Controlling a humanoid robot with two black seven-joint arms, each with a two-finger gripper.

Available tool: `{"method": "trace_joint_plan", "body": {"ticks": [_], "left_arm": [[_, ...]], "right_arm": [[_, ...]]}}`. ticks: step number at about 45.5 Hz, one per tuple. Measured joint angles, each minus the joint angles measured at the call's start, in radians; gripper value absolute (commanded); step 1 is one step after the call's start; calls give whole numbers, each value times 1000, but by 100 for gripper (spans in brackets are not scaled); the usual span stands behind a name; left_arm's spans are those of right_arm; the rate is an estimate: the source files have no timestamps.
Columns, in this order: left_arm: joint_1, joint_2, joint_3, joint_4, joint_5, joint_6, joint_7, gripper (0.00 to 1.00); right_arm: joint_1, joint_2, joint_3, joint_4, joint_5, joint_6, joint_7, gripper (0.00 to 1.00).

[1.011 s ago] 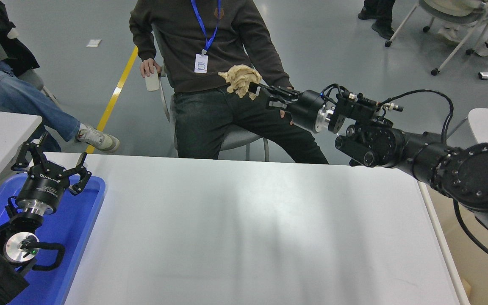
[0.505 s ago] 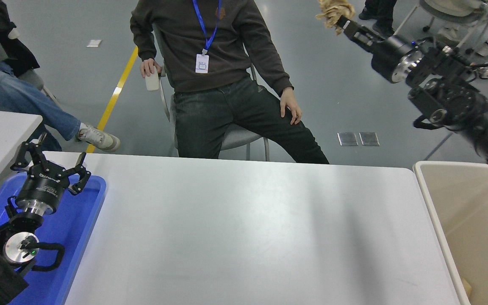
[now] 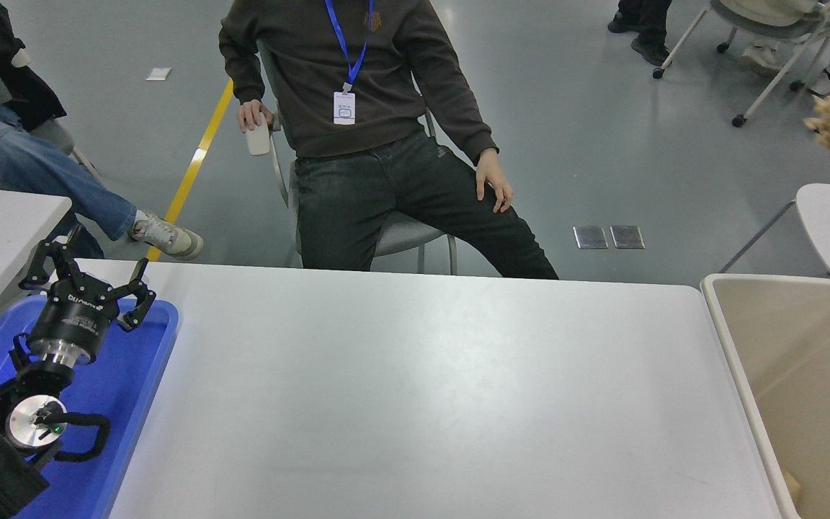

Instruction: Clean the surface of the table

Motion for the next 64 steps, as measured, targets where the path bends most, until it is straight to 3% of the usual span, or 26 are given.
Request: {"method": "trace_joint_plan", "body": {"ticks": [24,64], "left_arm": [[0,0,0,1,0,0,0,100],[0,0,0,1,0,0,0,100]], "right_arm": [[-172,-37,39,-48,0,0,-280,0],[-405,182,45,-50,4,-24,-331,0]]}}
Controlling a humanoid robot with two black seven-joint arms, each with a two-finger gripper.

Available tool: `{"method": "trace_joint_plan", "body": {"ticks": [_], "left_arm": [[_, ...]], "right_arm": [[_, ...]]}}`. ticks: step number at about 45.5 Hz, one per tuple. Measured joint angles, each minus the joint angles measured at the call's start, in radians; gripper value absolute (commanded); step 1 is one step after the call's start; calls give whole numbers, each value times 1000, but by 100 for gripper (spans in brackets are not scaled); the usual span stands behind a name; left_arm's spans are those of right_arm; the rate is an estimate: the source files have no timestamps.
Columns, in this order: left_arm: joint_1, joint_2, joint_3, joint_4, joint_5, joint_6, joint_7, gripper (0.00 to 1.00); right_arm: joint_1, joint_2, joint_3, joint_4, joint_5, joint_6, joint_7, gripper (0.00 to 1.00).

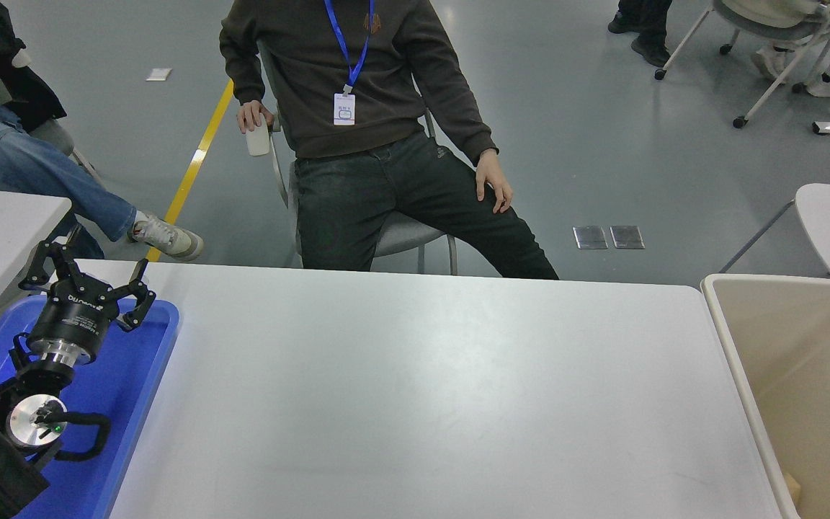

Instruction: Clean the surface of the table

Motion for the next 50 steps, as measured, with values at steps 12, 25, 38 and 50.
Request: {"method": "trace_joint_plan", "body": {"ticks": [12,25,38,50], "left_arm": [[0,0,0,0,0,0,0,100],[0,0,0,0,0,0,0,100],[0,0,0,0,0,0,0,100],[0,0,0,0,0,0,-1,100]], "right_arm": [[-10,21,0,0,0,-4,0,0],[-13,28,2,1,0,-5,-1,0],[-14,28,3,1,0,-23,1,38],[-12,30,-2,0,0,-80,4,75]]}}
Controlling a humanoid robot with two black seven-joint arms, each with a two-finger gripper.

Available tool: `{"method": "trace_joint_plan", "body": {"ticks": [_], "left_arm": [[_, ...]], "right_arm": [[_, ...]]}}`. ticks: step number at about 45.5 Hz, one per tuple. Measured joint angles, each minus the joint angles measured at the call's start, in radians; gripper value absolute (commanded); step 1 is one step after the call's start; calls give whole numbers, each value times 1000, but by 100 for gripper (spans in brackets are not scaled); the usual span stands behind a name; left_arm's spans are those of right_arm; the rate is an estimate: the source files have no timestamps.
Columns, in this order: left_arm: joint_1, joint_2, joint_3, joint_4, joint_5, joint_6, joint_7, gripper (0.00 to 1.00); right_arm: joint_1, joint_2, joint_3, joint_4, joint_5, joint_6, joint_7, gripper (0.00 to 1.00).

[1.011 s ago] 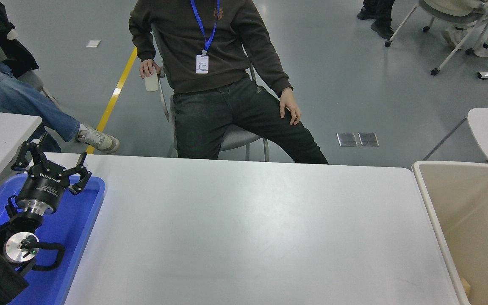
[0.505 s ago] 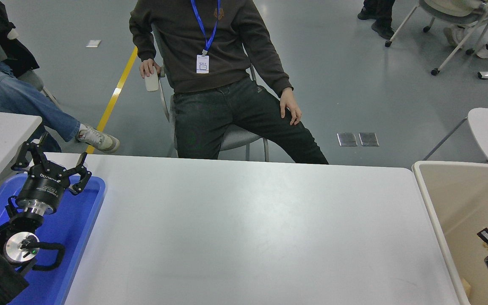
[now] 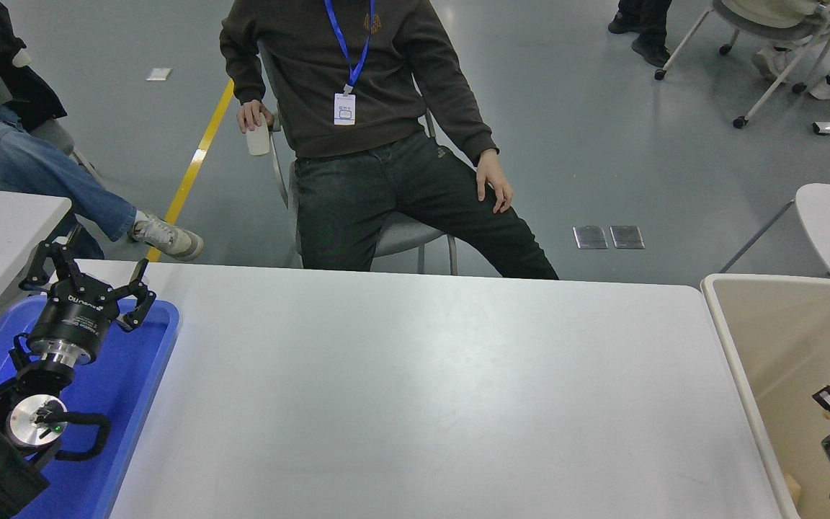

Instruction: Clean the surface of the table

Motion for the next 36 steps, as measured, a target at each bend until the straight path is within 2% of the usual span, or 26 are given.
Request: {"method": "trace_joint_plan", "body": {"ticks": [4,11,14,26,36], "left_arm": [[0,0,0,0,0,0,0,100],[0,0,0,0,0,0,0,100],[0,0,0,0,0,0,0,100],[0,0,0,0,0,0,1,100],[0,0,0,0,0,0,1,100]], "right_arm": [[1,4,1,0,0,-20,1,89],[6,11,3,0,0,-61,3,90],[11,12,4,3,0,-73,3,97],[92,-2,26,35,1,-94,4,98],[235,-89,188,120,1,-90,0,98]]}}
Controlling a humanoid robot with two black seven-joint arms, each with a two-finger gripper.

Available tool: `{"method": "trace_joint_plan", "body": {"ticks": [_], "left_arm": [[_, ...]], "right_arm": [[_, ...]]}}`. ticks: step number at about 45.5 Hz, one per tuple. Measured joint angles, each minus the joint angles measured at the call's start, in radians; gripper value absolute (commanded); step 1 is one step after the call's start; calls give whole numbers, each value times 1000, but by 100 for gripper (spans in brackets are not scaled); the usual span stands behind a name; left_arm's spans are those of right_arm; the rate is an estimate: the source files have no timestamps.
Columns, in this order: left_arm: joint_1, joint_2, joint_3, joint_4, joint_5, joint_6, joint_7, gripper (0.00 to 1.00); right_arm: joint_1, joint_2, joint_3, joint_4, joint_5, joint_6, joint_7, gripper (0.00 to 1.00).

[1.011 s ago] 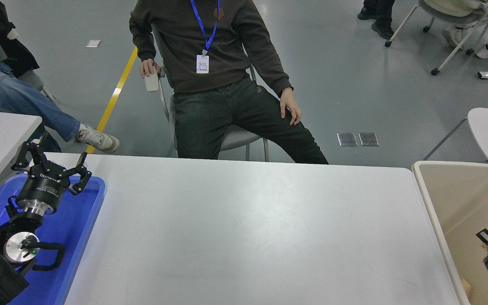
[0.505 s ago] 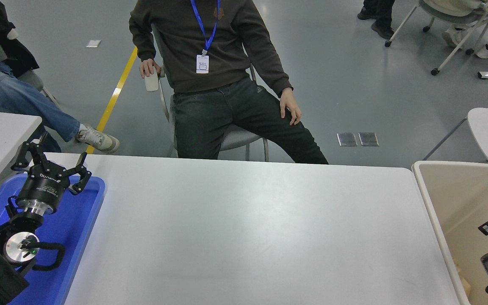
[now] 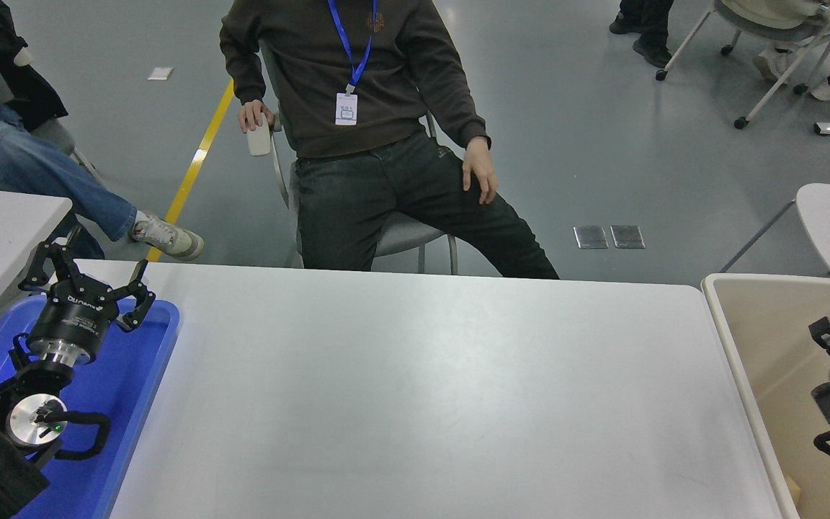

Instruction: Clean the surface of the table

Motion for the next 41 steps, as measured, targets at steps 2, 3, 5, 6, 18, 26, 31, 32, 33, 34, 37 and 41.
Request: {"method": "trace_joint_plan", "body": {"ticks": [2,3,5,6,18,26,31,32,33,34,37,41], "left_arm": [[0,0,0,0,0,0,0,100],[0,0,0,0,0,0,0,100],[0,0,0,0,0,0,0,100],[0,0,0,0,0,0,0,100],[0,0,0,0,0,0,-1,100],[0,0,0,0,0,0,-1,100],[0,0,0,0,0,0,-1,100],[0,0,0,0,0,0,-1,100],[0,0,0,0,0,0,-1,100],[0,0,0,0,0,0,-1,100],[0,0,0,0,0,0,-1,100],[0,0,0,0,0,0,-1,100]], "right_arm": [[30,-18,36,25,0,0,2,98],[41,-25,50,34,0,0,2,98],[64,-37,77,55,0,-1,4,98],[80,-43,97,69,0,-1,5,98],[200,-82,217,157,0,-1,13,98],[278,-94,281,241,0,-1,14,98],[305,-97,366,308,1,-1,24,98],[310,-98,395,326,0,0,28,98],[313,-98,415,338,1,0,32,98],[316,-98,436,350,0,0,36,98],[324,-97,506,389,0,0,55,98],[332,-93,575,430,0,0,89,98]]}}
